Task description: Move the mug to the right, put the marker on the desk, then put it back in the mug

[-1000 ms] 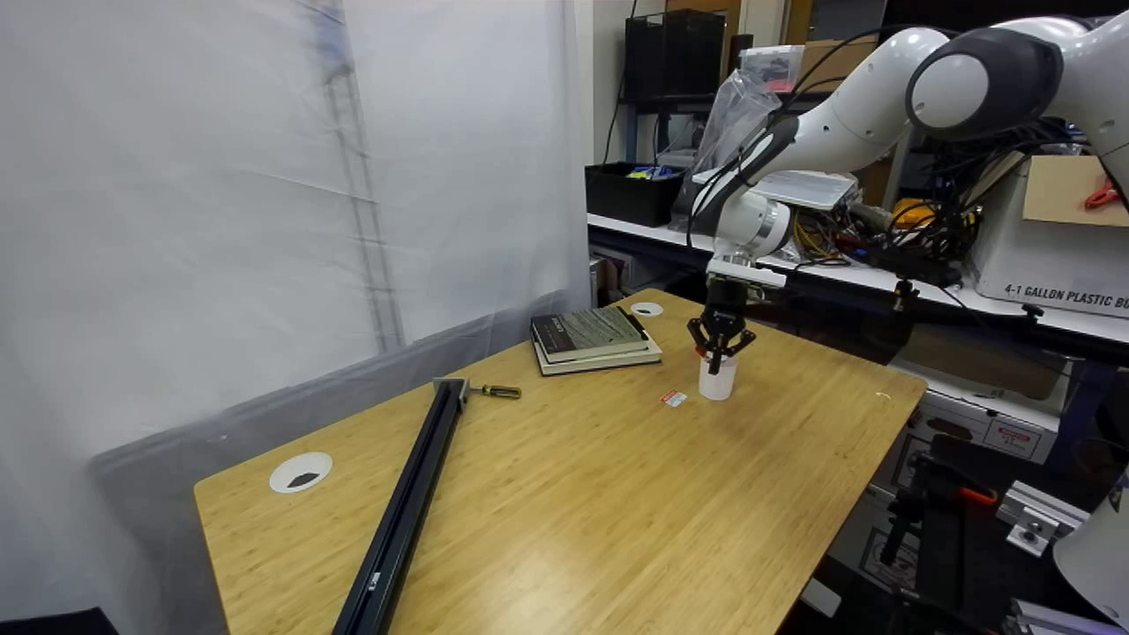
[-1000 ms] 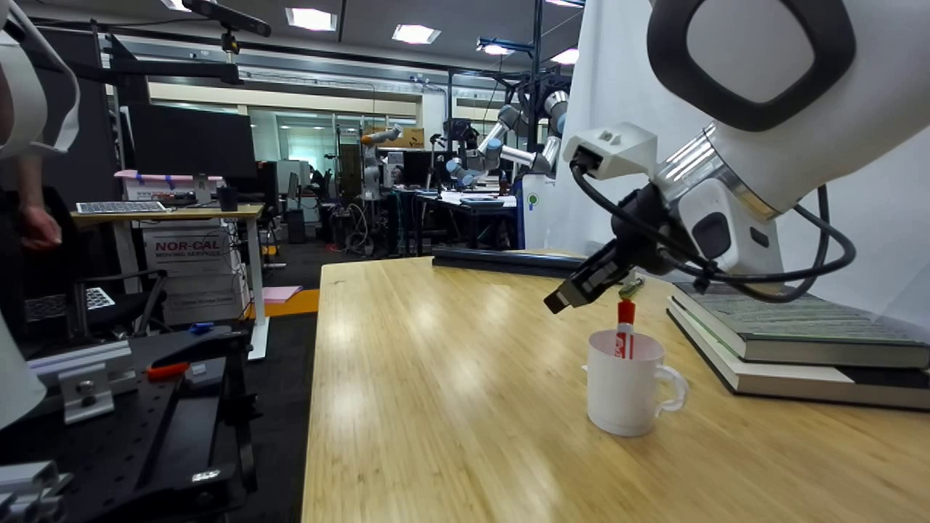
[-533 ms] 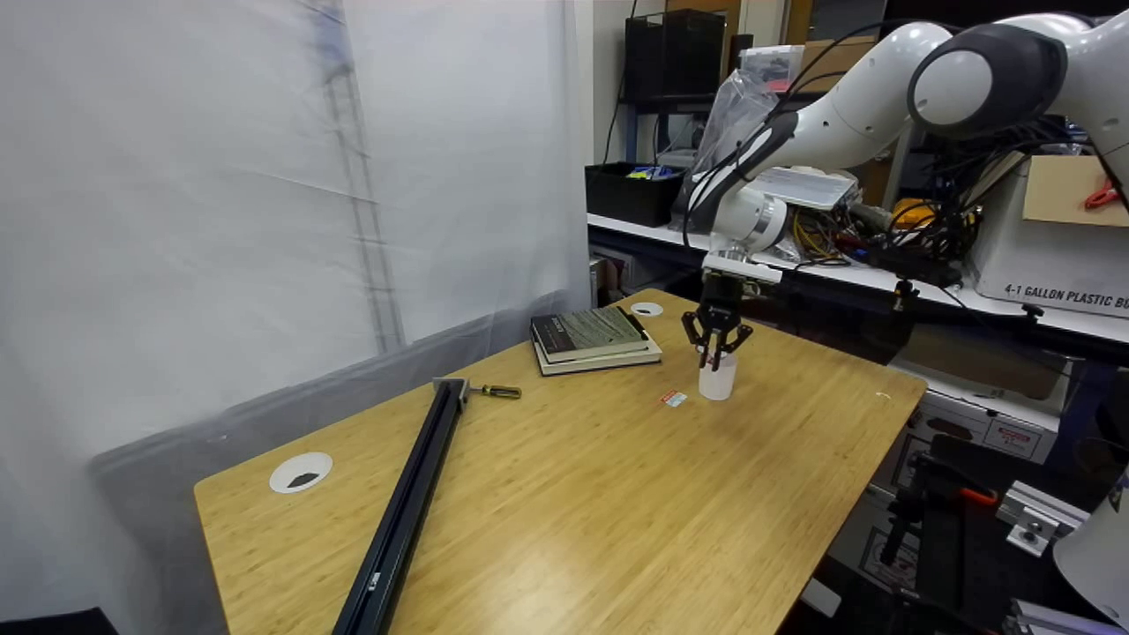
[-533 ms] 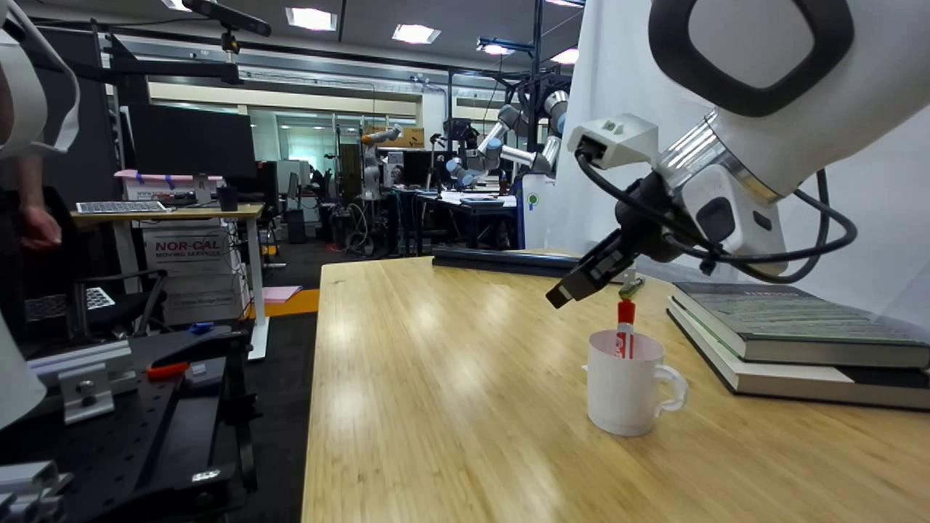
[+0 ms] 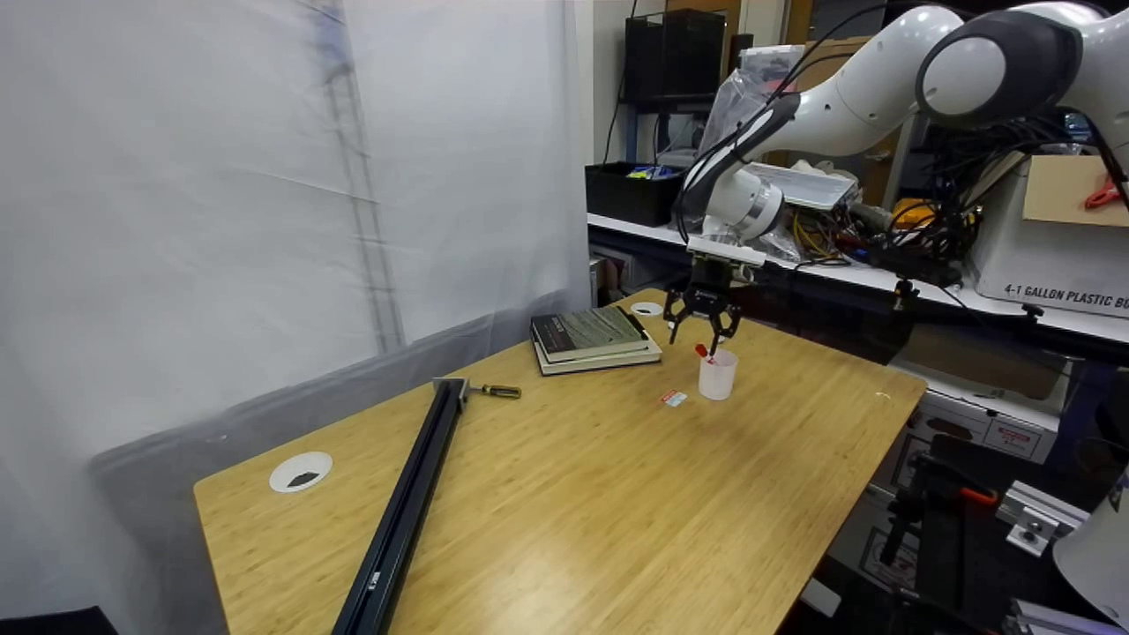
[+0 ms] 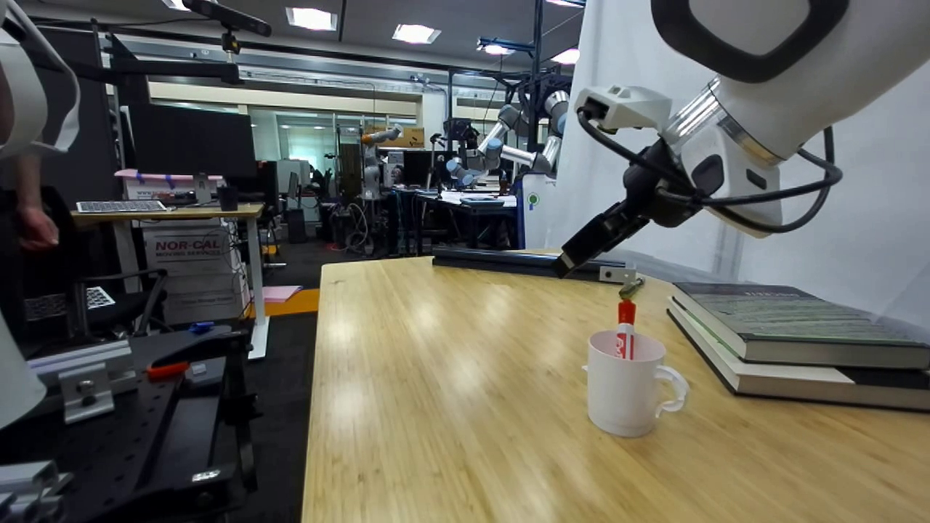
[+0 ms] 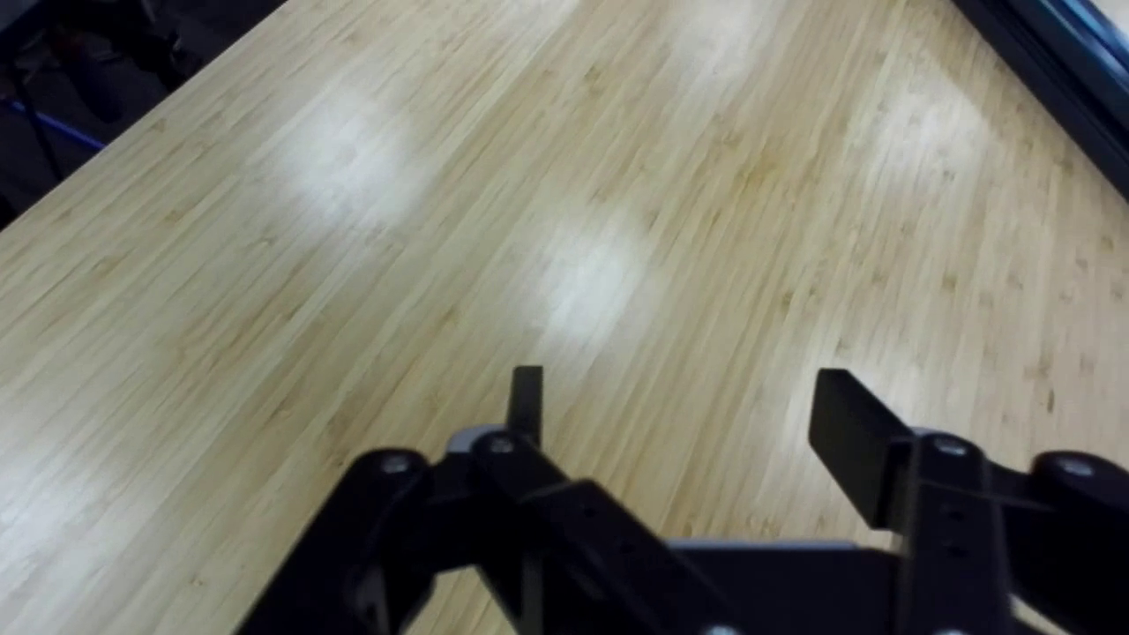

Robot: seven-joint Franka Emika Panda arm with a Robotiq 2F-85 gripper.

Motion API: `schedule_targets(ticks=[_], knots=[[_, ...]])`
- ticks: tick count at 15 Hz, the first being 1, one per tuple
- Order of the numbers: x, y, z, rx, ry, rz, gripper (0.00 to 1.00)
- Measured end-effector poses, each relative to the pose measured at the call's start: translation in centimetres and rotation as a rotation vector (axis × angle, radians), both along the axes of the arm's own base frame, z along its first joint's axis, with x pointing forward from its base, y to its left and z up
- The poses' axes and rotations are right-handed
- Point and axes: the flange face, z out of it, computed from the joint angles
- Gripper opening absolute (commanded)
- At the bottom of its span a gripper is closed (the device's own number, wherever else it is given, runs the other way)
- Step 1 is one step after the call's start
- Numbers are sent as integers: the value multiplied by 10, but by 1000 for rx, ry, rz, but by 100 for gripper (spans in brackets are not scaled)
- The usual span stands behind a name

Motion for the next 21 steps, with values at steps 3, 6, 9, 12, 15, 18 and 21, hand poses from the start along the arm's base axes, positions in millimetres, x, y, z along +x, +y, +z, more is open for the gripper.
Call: schedule_targets(ticks=[3,6,9,12,15,18,21], knots=[[1,-11,-15,66,44,-145,100],[6,-16,-35,129,90,-278,100],[14,-16,-44,152,114,-369,100],[24,-18,-35,109,85,-398,100],[32,-17,-18,64,48,-394,100],[40,-9,6,5,28,-355,100],[49,6,32,-82,10,-278,100]])
